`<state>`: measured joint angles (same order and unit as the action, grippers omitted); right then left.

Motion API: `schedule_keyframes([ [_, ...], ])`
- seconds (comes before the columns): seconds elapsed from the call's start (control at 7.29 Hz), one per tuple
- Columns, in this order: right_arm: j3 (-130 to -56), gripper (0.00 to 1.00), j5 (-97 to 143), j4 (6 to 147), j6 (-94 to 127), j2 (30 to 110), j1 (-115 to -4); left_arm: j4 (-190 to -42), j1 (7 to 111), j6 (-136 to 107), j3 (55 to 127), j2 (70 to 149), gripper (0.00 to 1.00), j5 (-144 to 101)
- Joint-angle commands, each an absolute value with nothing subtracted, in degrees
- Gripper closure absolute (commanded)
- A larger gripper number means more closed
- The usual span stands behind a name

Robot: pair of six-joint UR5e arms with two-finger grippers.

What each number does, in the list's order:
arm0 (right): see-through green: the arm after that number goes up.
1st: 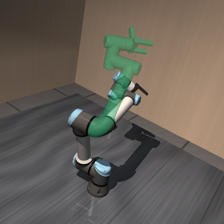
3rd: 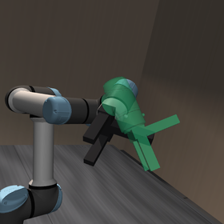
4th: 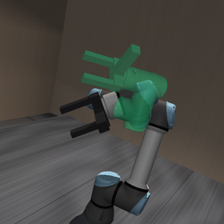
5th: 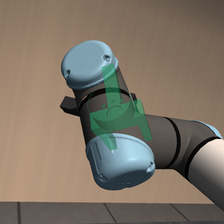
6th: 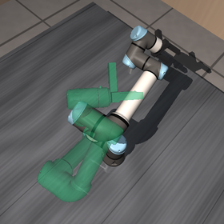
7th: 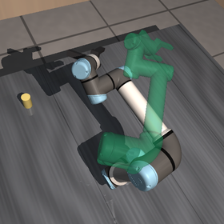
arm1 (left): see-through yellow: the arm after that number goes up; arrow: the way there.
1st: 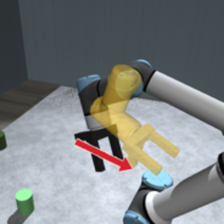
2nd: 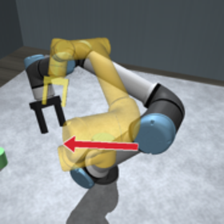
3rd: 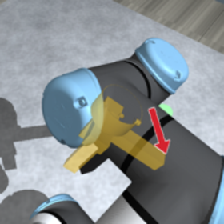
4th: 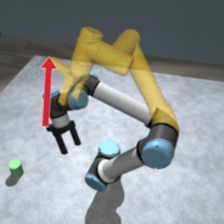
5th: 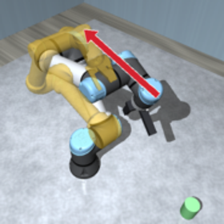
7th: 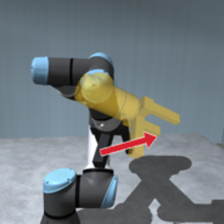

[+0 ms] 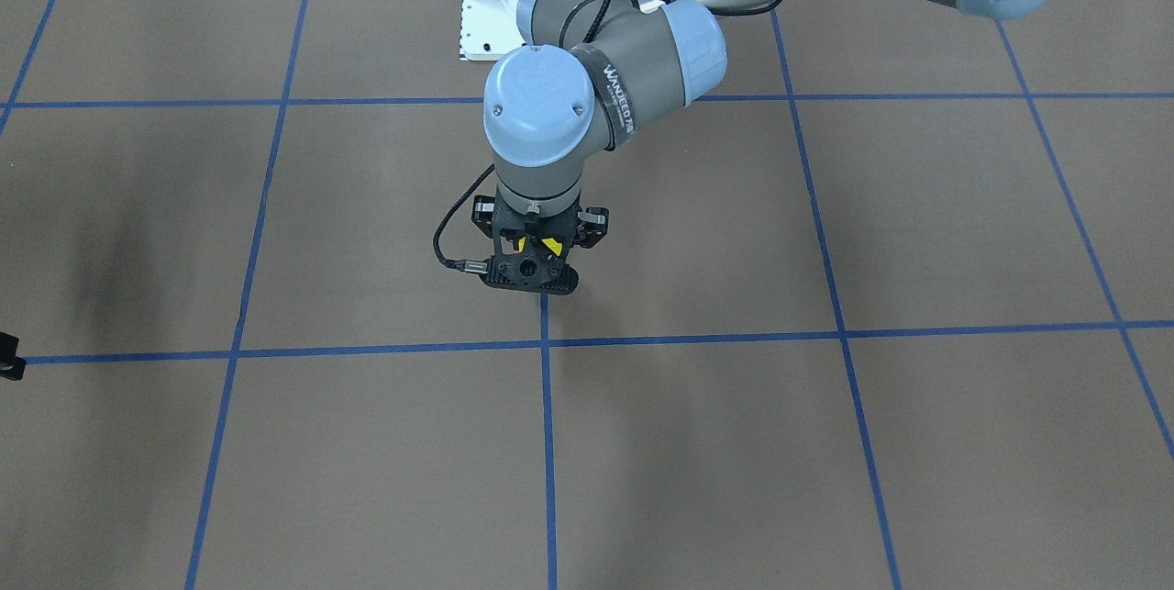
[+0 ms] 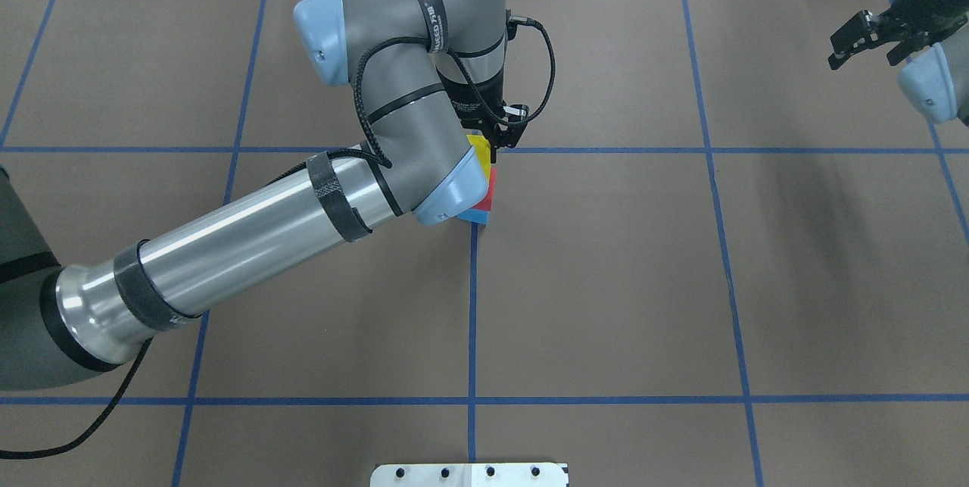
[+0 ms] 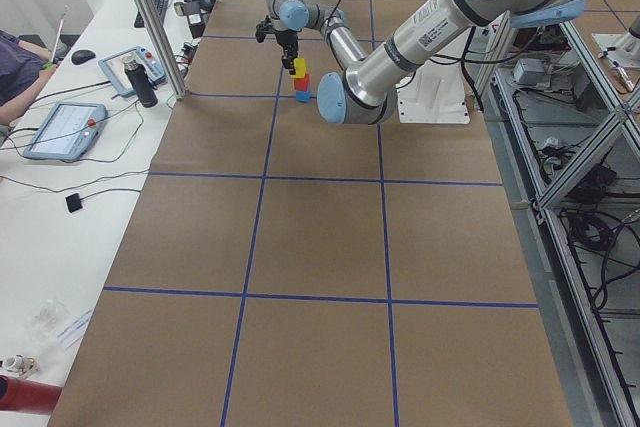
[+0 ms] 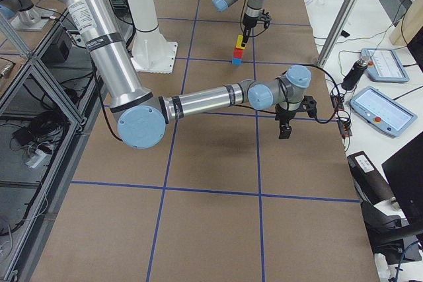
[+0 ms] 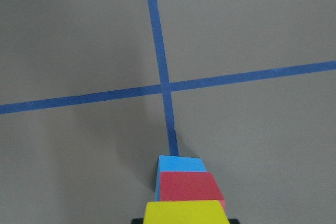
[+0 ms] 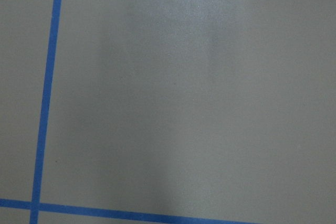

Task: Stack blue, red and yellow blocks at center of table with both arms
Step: 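Lower the yellow cube onto the red cube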

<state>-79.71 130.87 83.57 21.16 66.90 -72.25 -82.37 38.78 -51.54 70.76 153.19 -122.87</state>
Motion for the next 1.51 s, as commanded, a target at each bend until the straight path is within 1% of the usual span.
schedule_keyframes([
  [0.0,-79.54,0.01,130.87,83.58,21.09,66.88,-72.25,-82.44,38.50,-51.50,70.66,153.11,1.00,-122.87],
  [0.27,-79.28,0.01,130.96,83.50,21.09,66.88,-72.25,-82.44,38.14,-51.50,70.66,153.02,1.00,-122.87],
  [0.41,-79.19,0.01,130.96,83.50,21.09,66.88,-72.25,-82.44,38.14,-51.50,70.66,153.02,0.84,-122.87],
  [0.55,-79.19,0.01,130.87,83.50,21.09,66.88,-72.25,-82.44,38.14,-51.59,70.66,153.02,0.61,-122.87],
  [0.69,-79.19,0.01,130.87,83.58,21.09,66.88,-72.25,-82.53,38.14,-51.59,70.66,153.02,0.31,-122.87],
  [0.82,-79.10,0.01,130.87,83.58,21.09,66.80,-72.25,-82.53,38.06,-52.11,70.66,153.02,0.14,-122.87],
  [0.96,-79.19,0.01,130.87,83.58,21.09,66.80,-72.25,-84.36,37.88,-54.12,70.66,152.84,0.07,-122.87],
  [1.1,-79.10,0.01,130.87,83.58,21.09,66.71,-72.25,-84.98,37.79,-55.10,70.66,152.75,0.02,-122.87],
  [1.37,-78.84,0.01,130.87,83.58,20.75,66.62,-72.25,-84.99,37.79,-55.28,70.66,152.75,0.01,-122.87],
])
